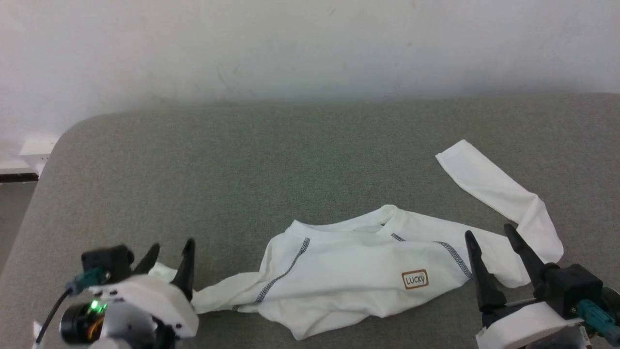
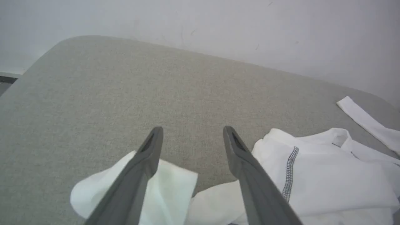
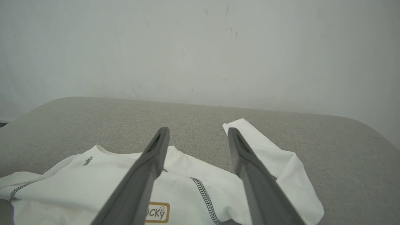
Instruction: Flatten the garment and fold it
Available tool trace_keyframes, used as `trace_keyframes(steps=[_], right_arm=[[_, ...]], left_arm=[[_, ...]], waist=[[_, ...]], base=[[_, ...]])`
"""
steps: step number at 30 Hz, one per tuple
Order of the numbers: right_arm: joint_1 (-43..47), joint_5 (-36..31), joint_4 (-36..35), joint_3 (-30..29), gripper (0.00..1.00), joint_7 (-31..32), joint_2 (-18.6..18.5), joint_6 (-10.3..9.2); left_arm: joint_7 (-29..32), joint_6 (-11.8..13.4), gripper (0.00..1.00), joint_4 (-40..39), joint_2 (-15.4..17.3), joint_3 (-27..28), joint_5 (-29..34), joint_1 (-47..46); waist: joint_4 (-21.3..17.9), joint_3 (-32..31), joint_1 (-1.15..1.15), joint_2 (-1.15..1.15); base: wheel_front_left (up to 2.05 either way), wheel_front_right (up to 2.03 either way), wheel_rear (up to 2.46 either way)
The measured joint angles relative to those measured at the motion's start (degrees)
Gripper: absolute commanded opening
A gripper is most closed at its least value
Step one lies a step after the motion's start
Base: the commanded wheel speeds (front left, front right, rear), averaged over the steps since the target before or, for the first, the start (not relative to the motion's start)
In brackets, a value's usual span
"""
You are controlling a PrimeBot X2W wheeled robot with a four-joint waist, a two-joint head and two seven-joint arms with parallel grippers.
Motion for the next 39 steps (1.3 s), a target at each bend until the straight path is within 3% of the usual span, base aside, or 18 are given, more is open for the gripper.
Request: trace_keyframes(steps=[5, 14, 24, 27, 28, 29, 30, 34, 39], right_arm=[[-0.7, -0.1, -0.6, 1.0, 1.0, 0.4, 0.0, 0.0], [-1.9, 0.0, -0.3, 1.7, 1.0, 0.3, 0.0, 0.0], [-3.2, 1.1, 1.8, 2.6, 1.0, -0.7, 0.0, 0.0], [-3.6, 1.3, 2.4, 2.8, 1.0, -1.0, 0.0, 0.0], [-3.7, 1.4, 2.6, 2.8, 1.0, -1.2, 0.0, 0.0], [-3.8, 1.4, 2.7, 2.8, 1.0, -1.2, 0.0, 0.0], [-3.8, 1.4, 2.8, 2.8, 1.0, -1.2, 0.0, 0.0], [-3.9, 1.6, 3.3, 2.6, 1.0, -1.3, 0.0, 0.0], [-4.7, 3.6, 6.1, 1.1, 1.0, 0.9, 0.0, 0.0]], left_arm=[[2.3, -3.5, 1.0, 1.7, -0.4, -5.2, 1.1, -9.8], [13.7, -10.6, 1.0, 17.4, -1.4, -13.9, 0.5, -20.7], [18.9, -12.9, 1.0, 33.1, -2.2, -17.5, 0.2, -27.5], [22.9, -13.6, 1.0, 35.9, -1.9, -20.1, 0.9, -30.4], [24.2, -13.8, 0.69, 36.4, -2.0, -20.5, 0.7, -31.0], [25.0, -13.8, 0.44, 36.8, -2.0, -20.9, 0.5, -31.4], [25.5, -14.0, 0.0, 37.0, -1.9, -21.3, 0.5, -31.8], [23.0, -13.7, 0.0, 37.2, -2.1, -21.2, 0.3, -31.6], [13.6, -10.7, 0.0, 35.0, -2.5, -19.0, 0.3, -28.3]], waist=[[-0.7, 0.7, 0.0, 0.0], [-3.7, 2.4, 0.01, 0.0], [-7.0, 4.8, 0.0, 0.0], [-7.9, 5.2, 0.0, 0.0], [-8.1, 5.2, 0.0, 0.0], [-8.3, 5.2, -0.01, 0.0], [-8.5, 5.3, -0.01, 0.0], [-8.7, 5.1, 0.0, 0.01], [-8.0, 4.8, 0.01, 0.01]], base=[[0.0, 0.0, 0.0], [0.0, 0.0, 0.0], [0.0, 0.0, 0.0], [0.0, 0.0, 0.0], [0.0, 0.0, 0.0], [0.0, 0.0, 0.0], [0.0, 0.0, 0.0], [0.0, 0.0, 0.0], [0.0, 0.0, 0.0]])
